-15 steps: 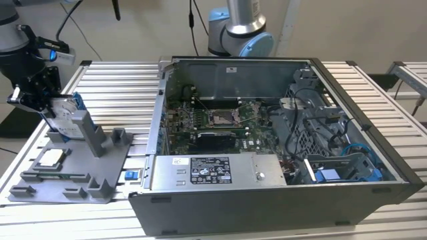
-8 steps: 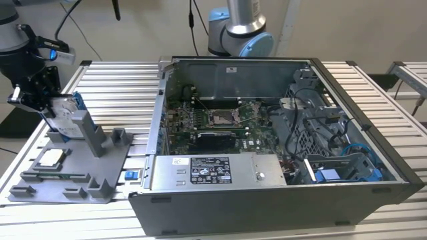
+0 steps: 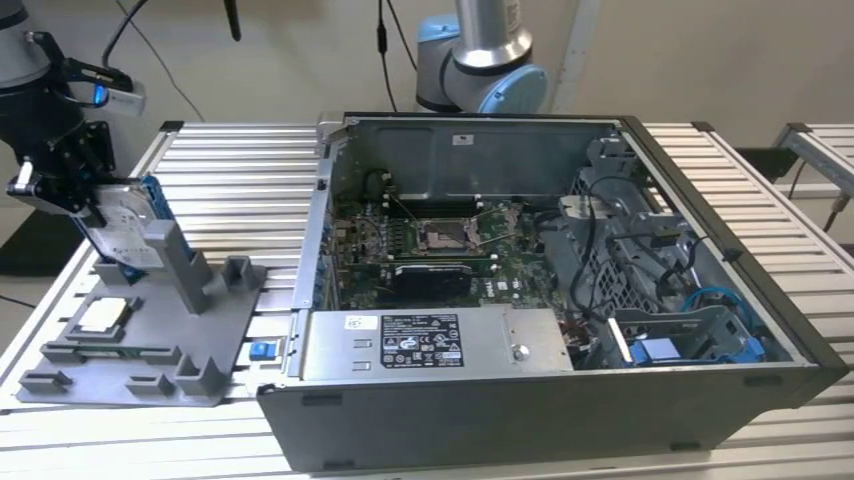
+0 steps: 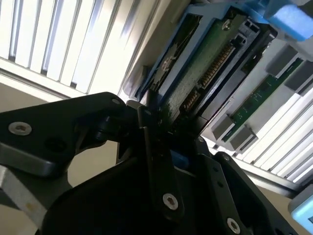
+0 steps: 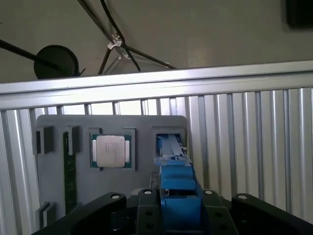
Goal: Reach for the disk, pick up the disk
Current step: 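Pick up the disk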
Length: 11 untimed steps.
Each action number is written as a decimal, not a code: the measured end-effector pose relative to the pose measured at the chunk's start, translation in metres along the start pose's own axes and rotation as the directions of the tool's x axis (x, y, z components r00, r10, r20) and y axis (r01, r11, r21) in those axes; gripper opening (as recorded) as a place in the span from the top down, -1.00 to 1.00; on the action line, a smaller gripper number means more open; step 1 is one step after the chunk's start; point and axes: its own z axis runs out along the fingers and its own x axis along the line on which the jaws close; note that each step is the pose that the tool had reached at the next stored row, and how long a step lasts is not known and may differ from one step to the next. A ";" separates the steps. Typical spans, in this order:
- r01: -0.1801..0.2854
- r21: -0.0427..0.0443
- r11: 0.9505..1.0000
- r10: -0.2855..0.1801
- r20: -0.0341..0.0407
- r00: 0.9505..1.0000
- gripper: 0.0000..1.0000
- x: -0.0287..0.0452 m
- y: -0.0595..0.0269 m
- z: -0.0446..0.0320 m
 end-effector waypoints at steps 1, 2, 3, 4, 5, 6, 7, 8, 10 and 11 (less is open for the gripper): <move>0.001 0.000 1.000 -0.001 0.000 1.000 1.00 -0.0001 0.0000 -0.0042; 0.002 0.000 1.000 -0.002 0.000 1.000 1.00 -0.0001 0.0000 -0.0080; 0.002 0.000 1.000 -0.002 0.000 1.000 1.00 -0.0002 0.0000 -0.0122; 0.002 0.000 1.000 -0.002 0.000 1.000 1.00 -0.0003 0.0000 -0.0159; 0.002 0.000 1.000 -0.002 0.000 1.000 1.00 -0.0004 0.0000 -0.0209; 0.003 0.000 1.000 -0.003 0.000 1.000 1.00 -0.0004 0.0000 -0.0248; 0.003 0.000 1.000 -0.003 0.000 1.000 1.00 -0.0005 0.0000 -0.0290; 0.003 0.000 1.000 -0.003 0.000 1.000 1.00 -0.0006 0.0000 -0.0333; 0.003 0.000 1.000 -0.003 0.000 1.000 1.00 -0.0008 0.0000 -0.0423; 0.003 0.000 1.000 -0.003 0.000 1.000 1.00 -0.0009 0.0000 -0.0465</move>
